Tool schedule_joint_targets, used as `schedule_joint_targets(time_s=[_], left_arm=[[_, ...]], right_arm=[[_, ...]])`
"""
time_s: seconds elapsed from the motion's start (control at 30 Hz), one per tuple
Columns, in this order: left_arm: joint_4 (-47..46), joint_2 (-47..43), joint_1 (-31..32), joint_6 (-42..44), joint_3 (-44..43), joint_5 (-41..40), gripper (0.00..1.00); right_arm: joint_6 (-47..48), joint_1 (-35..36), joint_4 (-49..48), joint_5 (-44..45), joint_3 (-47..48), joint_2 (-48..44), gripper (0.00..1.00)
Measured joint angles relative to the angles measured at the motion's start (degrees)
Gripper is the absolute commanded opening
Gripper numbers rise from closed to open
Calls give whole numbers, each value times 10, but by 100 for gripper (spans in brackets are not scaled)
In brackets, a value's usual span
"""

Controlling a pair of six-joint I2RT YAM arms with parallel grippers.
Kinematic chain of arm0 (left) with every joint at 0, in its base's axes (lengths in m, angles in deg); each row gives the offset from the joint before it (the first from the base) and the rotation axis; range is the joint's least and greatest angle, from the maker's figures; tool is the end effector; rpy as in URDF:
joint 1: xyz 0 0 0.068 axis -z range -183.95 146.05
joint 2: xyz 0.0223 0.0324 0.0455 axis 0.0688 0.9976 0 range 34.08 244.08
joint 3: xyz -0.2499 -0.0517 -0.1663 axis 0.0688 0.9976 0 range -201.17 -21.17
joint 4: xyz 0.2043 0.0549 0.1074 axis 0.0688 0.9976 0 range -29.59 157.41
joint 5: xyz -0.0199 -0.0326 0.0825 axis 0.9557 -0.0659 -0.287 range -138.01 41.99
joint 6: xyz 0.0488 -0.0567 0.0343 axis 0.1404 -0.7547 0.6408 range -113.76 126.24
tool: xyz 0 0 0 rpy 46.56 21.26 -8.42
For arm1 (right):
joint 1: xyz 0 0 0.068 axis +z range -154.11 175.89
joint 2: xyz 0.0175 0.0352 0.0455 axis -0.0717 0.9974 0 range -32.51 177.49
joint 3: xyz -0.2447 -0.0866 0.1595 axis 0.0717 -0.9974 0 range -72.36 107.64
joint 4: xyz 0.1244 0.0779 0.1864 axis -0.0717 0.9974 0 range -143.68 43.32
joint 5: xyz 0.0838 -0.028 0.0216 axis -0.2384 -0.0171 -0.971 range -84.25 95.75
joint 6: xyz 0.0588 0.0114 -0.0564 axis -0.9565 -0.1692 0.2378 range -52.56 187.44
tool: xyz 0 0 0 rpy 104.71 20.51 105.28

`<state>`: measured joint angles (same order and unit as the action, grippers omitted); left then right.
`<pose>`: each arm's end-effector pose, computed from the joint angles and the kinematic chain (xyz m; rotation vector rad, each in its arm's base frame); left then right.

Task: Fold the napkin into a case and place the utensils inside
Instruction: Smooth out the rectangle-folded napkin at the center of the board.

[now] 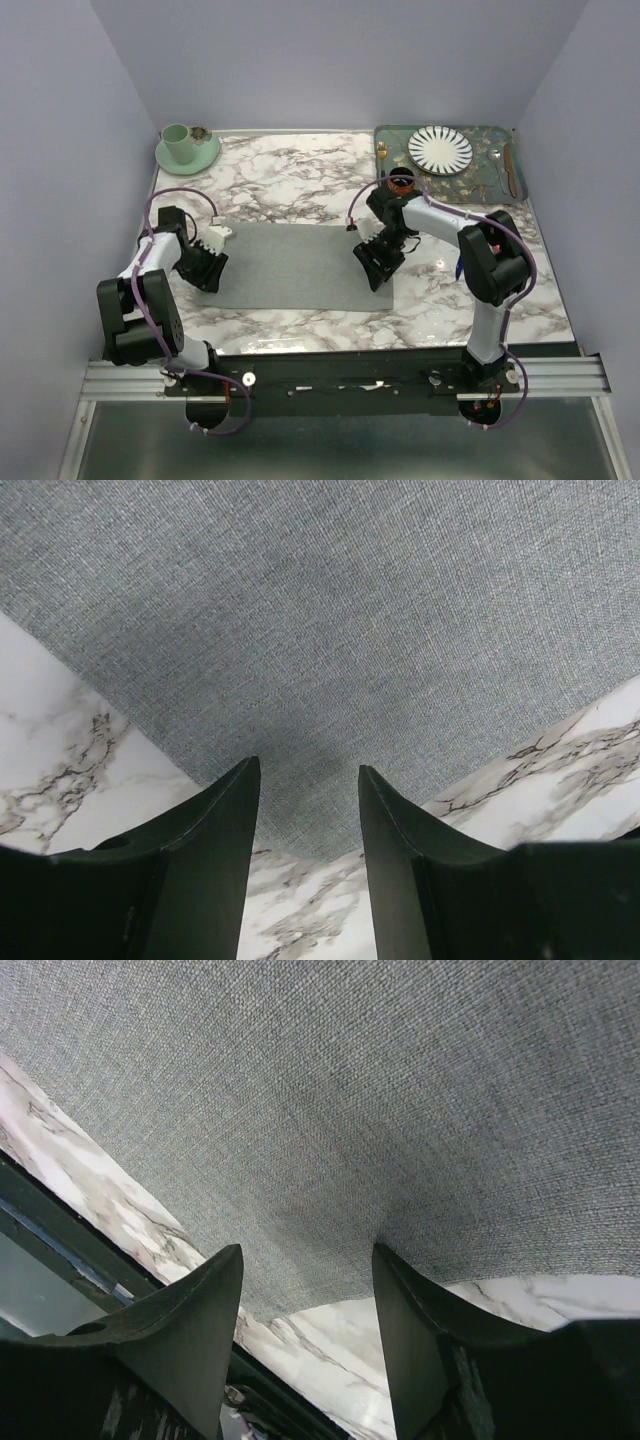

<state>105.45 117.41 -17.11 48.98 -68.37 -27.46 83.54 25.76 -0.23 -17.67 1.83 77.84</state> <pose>0.2194 0.0256 0.1882 0.7575 2.7145 -0.3494 0.2775 0.1920 0.1713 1.1873 -2.7940 -0.6259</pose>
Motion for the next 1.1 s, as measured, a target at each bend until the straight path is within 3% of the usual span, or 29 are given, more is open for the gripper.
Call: schedule_joint_targets(time_s=[0.03, 0.07, 0.13, 0.27, 0.47, 0.53, 0.67, 0.77, 0.97, 1.1], left_arm=[[0, -8, 0, -3, 0, 1, 83], [1, -19, 0, -8, 0, 6, 99], [4, -49, 0, -19, -3, 15, 99], [12, -125, 1, -66, -88, 48, 99], [-83, -195, 23, -132, -215, 115, 99], [-122, -198, 30, -173, -222, 145, 99], [-189, -157, 44, -278, -223, 202, 99], [-249, -110, 78, -384, -196, 210, 99], [-411, -49, 155, -594, -9, 212, 99], [-534, 45, 188, -714, 52, 213, 99]], right_arm=[[0, -1, 0, 0, -2, -2, 73], [0, -3, 1, -2, -2, -5, 85], [0, -6, 3, -9, -2, -24, 100], [-12, -11, 8, -22, 59, -116, 100], [-47, -14, -107, -30, 203, -243, 100], [-73, -14, -132, -29, 249, -229, 100], [-119, -15, -165, -75, 403, -98, 100], [-184, -15, -202, -169, 365, -29, 100], [-318, 4, -280, -247, 180, 27, 100], [-417, 12, -375, -289, 138, 61, 100]])
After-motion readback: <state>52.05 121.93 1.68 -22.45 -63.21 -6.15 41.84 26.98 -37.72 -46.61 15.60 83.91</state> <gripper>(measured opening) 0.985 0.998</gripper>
